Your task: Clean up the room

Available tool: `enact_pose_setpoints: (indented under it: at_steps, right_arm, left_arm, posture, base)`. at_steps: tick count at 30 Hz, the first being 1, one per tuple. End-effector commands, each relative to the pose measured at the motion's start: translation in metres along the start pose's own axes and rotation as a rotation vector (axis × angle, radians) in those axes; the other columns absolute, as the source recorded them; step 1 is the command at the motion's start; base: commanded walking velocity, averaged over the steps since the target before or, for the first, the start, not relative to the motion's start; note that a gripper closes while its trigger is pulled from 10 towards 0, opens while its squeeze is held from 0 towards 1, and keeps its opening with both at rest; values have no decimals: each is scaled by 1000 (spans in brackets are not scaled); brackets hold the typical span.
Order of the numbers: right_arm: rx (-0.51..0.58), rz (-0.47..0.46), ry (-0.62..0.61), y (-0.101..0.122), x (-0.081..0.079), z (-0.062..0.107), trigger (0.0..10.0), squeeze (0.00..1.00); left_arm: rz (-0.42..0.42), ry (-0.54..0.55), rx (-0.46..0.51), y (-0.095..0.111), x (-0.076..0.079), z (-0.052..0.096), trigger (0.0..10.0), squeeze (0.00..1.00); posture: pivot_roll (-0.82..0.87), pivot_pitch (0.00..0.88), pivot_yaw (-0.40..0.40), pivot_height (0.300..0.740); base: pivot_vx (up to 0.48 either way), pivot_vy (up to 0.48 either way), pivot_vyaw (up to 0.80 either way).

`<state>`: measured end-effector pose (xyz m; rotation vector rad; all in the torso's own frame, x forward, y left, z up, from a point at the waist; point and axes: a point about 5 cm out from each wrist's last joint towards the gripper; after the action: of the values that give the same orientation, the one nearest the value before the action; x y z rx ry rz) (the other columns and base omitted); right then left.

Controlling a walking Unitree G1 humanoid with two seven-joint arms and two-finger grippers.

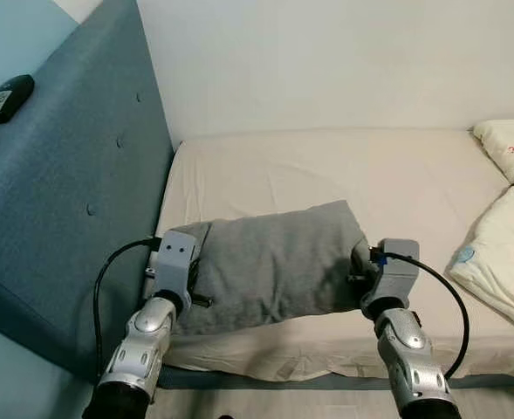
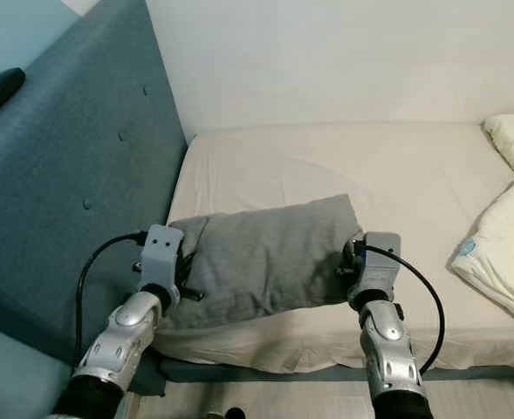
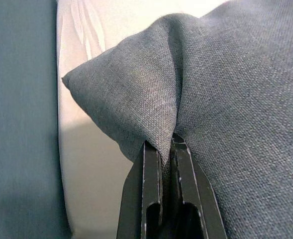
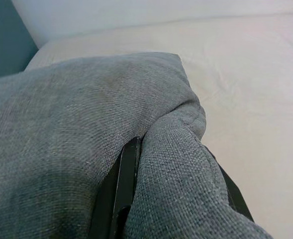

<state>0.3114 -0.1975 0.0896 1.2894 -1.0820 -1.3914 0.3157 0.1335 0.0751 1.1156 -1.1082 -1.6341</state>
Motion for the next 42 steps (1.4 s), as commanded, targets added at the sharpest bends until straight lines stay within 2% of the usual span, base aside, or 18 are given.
enact_pose_setpoints:
  at_steps: [1, 3, 4, 6, 9, 14, 20, 29, 35, 42]
  right_arm:
    - [-28, 12, 55, -9, -11, 1, 10000, 0]
    - [-138, 37, 66, -36, -13, 6, 10000, 0]
    - [-138, 37, 66, -36, -13, 6, 10000, 0]
    - [-236, 56, 54, -61, -10, 16, 10000, 0]
    - [-254, 58, 50, -66, -9, 18, 10000, 0]
    - [-302, 38, -7, -82, -2, 29, 10000, 0]
    - [-304, 36, -5, -86, -3, 32, 10000, 0]
    - [-295, 37, 2, -87, -4, 31, 10000, 0]
    - [-261, 25, -4, -84, -6, 29, 10000, 0]
    - [-206, 13, -7, -76, -5, 25, 10000, 0]
  left_arm:
    - [-14, -24, -53, -14, 6, 3, 10000, 0]
    - [-66, -41, -138, -39, 8, 9, 10000, 0]
    - [-66, -41, -138, -39, 8, 9, 10000, 0]
    - [-114, -67, -222, -63, 10, 18, 10000, 0]
    - [-122, -73, -238, -67, 11, 20, 10000, 0]
    - [-113, -39, -312, -87, 6, 30, 10000, 0]
    - [-74, -25, -302, -87, 8, 29, 10000, 0]
    - [-77, -37, -274, -83, 11, 26, 10000, 0]
    - [-82, -54, -238, -76, 16, 22, 10000, 0]
    - [-49, -45, -207, -70, 19, 19, 10000, 0]
  posture:
    - [23, 153, 11, 733]
    - [23, 133, 9, 733]
    - [23, 133, 9, 733]
    - [27, 125, 9, 733]
    - [27, 125, 9, 733]
    - [20, 105, 18, 733]
    - [25, 93, 16, 733]
    - [30, 95, 19, 733]
    - [33, 98, 21, 733]
    - [29, 101, 22, 733]
  base:
    - [0, 0, 0]
    - [0, 0, 0]
    - [0, 0, 0]
    - [0, 0, 0]
    - [0, 0, 0]
    - [0, 0, 0]
    - [0, 0, 0]
    - [0, 0, 0]
    - [0, 0, 0]
    - [0, 0, 0]
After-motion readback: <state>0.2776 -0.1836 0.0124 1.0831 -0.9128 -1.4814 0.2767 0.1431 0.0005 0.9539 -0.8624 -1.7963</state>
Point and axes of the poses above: a point about 5 cm out from each wrist's last joint towards the gripper, its own z axis pointing back from the gripper into the wrist, its own y axis along the axis of the wrist's last joint, x = y × z, and after that the axes turned 9 degrees about -z, right-handed
